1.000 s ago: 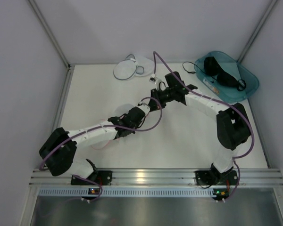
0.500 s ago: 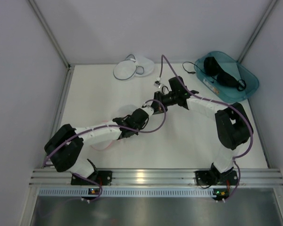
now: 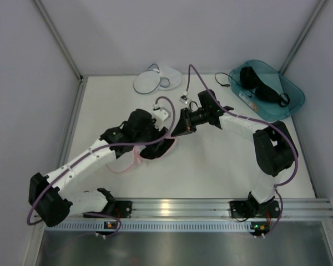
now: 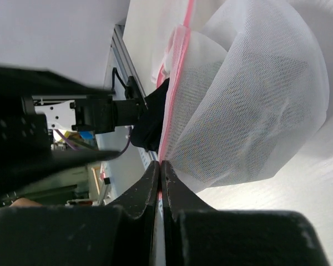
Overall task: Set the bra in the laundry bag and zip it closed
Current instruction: Place the bra in the laundry bag, then close the laundry bag at the center of the board.
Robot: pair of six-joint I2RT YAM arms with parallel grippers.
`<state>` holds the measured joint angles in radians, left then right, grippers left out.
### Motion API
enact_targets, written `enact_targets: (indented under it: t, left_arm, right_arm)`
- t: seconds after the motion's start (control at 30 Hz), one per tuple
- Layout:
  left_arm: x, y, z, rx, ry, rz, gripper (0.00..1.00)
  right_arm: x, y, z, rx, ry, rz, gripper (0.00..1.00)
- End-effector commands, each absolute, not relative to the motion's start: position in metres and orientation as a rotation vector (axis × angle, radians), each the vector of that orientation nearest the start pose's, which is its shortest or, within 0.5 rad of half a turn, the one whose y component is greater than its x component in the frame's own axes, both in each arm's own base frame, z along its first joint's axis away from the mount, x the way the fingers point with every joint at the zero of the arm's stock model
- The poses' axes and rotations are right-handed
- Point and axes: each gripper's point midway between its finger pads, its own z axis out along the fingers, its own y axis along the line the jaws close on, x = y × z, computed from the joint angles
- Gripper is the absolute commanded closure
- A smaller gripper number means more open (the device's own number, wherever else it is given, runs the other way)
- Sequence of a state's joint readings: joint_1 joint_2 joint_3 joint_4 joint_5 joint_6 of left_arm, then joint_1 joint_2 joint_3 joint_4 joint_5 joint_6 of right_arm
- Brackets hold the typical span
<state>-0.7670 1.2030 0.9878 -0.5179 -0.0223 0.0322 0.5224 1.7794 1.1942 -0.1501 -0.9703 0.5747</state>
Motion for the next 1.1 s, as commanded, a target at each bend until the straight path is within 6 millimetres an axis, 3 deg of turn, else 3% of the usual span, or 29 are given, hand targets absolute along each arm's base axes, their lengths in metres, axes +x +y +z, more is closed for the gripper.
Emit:
enact_targets:
  t: [0.0, 0.1, 0.13, 0.23, 0.37, 0.47, 0.53, 0.63, 0.73, 0.83, 0.97, 1.07]
  left_arm:
    - [0.244, -0.201, 0.173, 0.821, 2.262, -0.445, 0.42]
    - [0.263, -0.175, 0.154, 0.778, 2.344, -0.404, 0.42]
    - [0.270, -0.168, 0.142, 0.752, 2.394, -0.460, 0.43]
    - [0.279, -0.161, 0.132, 0.756, 2.428, -0.588, 0.44]
    - [0.286, -0.153, 0.109, 0.770, 2.496, -0.576, 0.44]
    - [0.293, -0.146, 0.095, 0.753, 2.524, -0.512, 0.50]
    - [0.295, -0.146, 0.093, 0.754, 2.517, -0.517, 0.72]
    - [0.291, -0.155, 0.113, 0.791, 2.462, -0.599, 0.98]
    - [0.281, -0.158, 0.145, 0.833, 2.412, -0.648, 1.00]
    - [0.252, -0.156, 0.165, 0.866, 2.441, -0.711, 1.00]
    - [0.206, -0.157, 0.176, 0.852, 2.508, -0.846, 1.00]
    - [0.205, -0.164, 0.191, 0.835, 2.493, -0.827, 1.00]
  right_arm:
    - [0.277, 0.342, 0.182, -0.578, 2.330, 1.655, 1.00]
    - [0.278, 0.342, 0.181, -0.582, 2.331, 1.653, 1.00]
    - [0.277, 0.342, 0.180, -0.582, 2.338, 1.654, 1.00]
    - [0.277, 0.340, 0.180, -0.579, 2.340, 1.654, 1.00]
    - [0.276, 0.338, 0.181, -0.582, 2.345, 1.648, 1.00]
    - [0.272, 0.335, 0.181, -0.591, 2.346, 1.641, 1.00]
    - [0.268, 0.333, 0.180, -0.591, 2.352, 1.640, 1.00]
    - [0.260, 0.328, 0.186, -0.600, 2.345, 1.644, 1.00]
    - [0.248, 0.322, 0.197, -0.635, 2.329, 1.648, 1.00]
    - [0.232, 0.314, 0.208, -0.665, 2.303, 1.663, 1.00]
    - [0.208, 0.304, 0.227, -0.691, 2.262, 1.705, 1.00]
    - [0.199, 0.298, 0.220, -0.681, 2.278, 1.697, 1.00]
